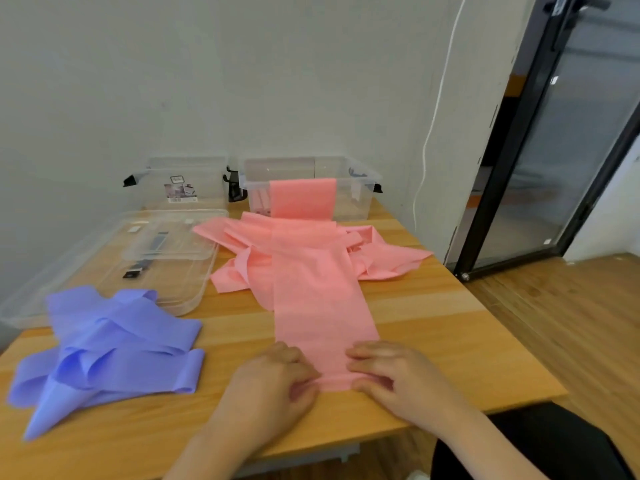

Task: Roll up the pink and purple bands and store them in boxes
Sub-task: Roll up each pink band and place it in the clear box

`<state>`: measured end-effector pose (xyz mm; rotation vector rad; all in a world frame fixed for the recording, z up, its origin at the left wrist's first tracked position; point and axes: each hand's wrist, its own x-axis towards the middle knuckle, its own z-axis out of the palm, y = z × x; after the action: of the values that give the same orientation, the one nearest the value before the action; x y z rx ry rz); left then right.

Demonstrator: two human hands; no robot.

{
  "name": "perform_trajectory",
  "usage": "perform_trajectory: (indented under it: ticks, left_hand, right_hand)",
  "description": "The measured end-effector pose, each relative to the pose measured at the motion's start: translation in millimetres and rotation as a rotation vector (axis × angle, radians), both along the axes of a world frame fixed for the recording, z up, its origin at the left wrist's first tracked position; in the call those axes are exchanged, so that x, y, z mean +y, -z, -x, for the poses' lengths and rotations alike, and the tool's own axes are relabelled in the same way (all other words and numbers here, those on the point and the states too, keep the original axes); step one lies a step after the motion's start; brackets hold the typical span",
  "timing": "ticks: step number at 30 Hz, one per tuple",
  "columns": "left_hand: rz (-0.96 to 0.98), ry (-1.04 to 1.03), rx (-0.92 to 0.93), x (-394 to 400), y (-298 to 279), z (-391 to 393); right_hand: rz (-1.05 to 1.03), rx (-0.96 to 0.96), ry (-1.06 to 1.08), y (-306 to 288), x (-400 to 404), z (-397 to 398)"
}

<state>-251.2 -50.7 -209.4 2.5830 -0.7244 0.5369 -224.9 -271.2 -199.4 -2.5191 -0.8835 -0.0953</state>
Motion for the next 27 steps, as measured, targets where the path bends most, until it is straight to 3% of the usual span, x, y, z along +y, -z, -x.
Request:
perform_trajectory:
  ticks: [7,13,18,24,27]
  left_hand:
    - [0.154,-0.182,0.046,-7.2,1.2,-2.1]
    - [0.157,-0.075,0.246,-4.7,-8.1,-1.2]
    - [0.302,-0.172,0.239,-1.6,-10.2,4.5]
    - [0.247,-0.308,0.219,-1.5,-5.7,3.1]
    - [0.175,-0.274,0.149,-1.2,-6.6,3.5]
  right_hand:
    - [0.008,0.009,0.051,-7.2,-0.7,3.2]
    - [-0.195,-0.039,0.154,0.4,-2.5,4.0]
    - [-0.242,0.067,0.148,2.2,-4.0,-0.5]
    - [-0.182,0.036,0.283,4.2,1.8,-3.7]
    - [-0.148,-0.087,0.253,3.1,1.5,-2.5]
